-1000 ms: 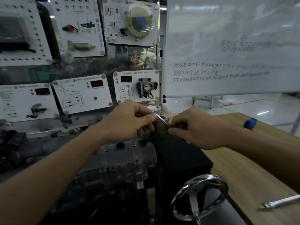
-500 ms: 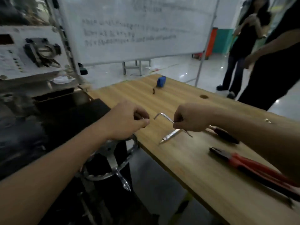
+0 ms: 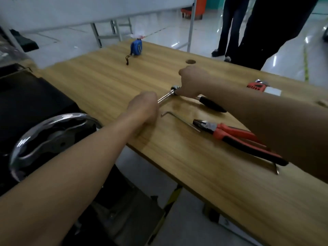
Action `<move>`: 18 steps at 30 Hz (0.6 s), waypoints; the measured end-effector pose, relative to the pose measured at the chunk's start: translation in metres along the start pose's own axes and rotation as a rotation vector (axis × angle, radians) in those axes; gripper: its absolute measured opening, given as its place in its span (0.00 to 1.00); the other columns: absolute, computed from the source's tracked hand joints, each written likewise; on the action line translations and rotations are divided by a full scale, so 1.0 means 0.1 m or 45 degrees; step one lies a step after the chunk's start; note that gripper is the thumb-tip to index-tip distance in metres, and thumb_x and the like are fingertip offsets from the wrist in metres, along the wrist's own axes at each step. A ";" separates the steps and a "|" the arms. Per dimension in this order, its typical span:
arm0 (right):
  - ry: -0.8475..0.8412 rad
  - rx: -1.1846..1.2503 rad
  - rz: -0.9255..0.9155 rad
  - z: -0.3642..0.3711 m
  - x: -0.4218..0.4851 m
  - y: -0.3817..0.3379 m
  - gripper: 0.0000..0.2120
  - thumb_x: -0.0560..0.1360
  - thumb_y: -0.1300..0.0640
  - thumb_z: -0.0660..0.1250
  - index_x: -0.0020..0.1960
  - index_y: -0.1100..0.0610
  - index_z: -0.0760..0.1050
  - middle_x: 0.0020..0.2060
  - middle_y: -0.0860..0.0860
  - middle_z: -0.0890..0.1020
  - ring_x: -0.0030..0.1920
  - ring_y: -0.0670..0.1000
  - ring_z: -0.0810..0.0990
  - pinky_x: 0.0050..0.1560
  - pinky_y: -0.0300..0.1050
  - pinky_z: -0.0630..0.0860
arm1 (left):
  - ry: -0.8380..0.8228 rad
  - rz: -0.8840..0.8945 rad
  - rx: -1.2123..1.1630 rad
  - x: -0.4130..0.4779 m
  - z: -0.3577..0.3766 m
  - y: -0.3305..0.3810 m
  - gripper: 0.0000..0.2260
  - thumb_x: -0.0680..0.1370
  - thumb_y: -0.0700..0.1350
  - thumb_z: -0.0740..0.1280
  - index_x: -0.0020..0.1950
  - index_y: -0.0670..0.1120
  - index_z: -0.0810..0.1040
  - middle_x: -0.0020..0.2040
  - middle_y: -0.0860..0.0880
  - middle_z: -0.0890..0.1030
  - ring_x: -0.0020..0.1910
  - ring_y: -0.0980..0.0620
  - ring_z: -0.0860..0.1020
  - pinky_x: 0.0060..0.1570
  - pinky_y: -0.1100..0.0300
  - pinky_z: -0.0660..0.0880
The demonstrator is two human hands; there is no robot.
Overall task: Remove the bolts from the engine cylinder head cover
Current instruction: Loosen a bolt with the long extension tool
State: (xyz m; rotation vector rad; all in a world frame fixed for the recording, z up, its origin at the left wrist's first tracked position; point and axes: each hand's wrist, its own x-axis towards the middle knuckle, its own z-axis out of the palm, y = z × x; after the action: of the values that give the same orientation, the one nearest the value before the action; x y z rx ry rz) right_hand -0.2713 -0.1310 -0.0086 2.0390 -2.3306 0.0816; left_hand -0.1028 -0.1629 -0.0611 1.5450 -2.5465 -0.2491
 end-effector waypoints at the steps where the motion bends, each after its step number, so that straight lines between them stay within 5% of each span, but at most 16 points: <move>1: -0.088 0.051 0.024 0.05 0.07 0.01 0.21 0.77 0.45 0.68 0.58 0.62 0.78 0.53 0.58 0.81 0.53 0.60 0.79 0.48 0.50 0.77 | -0.006 0.002 -0.033 0.00 0.01 0.00 0.10 0.79 0.48 0.66 0.56 0.45 0.77 0.55 0.42 0.79 0.53 0.40 0.78 0.48 0.51 0.76; 7: -0.043 0.483 0.097 0.31 0.18 0.04 0.13 0.78 0.54 0.68 0.58 0.61 0.81 0.54 0.57 0.82 0.53 0.56 0.79 0.49 0.46 0.74 | 0.091 0.012 -0.118 -0.06 0.07 -0.03 0.08 0.78 0.43 0.64 0.57 0.43 0.76 0.57 0.39 0.78 0.54 0.37 0.78 0.52 0.48 0.76; 14: -0.047 0.362 0.251 0.33 0.25 -0.14 0.09 0.78 0.57 0.67 0.54 0.60 0.72 0.47 0.57 0.74 0.46 0.54 0.72 0.33 0.44 0.66 | 0.046 -0.078 -0.167 -0.15 -0.04 0.03 0.07 0.79 0.43 0.64 0.56 0.42 0.76 0.58 0.39 0.78 0.49 0.41 0.76 0.44 0.52 0.71; 18: 0.028 0.353 0.300 0.37 0.26 -0.11 0.12 0.78 0.59 0.68 0.58 0.62 0.73 0.56 0.59 0.76 0.47 0.54 0.70 0.44 0.47 0.67 | 0.042 -0.164 -0.346 -0.27 -0.29 -0.15 0.12 0.80 0.47 0.64 0.57 0.39 0.77 0.56 0.39 0.80 0.53 0.40 0.78 0.43 0.55 0.70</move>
State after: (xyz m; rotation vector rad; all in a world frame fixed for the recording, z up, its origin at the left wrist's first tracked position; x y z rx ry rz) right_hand -0.2640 -0.1604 -0.0437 1.8411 -2.6635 0.4565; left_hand -0.0712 -0.1482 -0.0376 1.5918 -2.2771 -0.5547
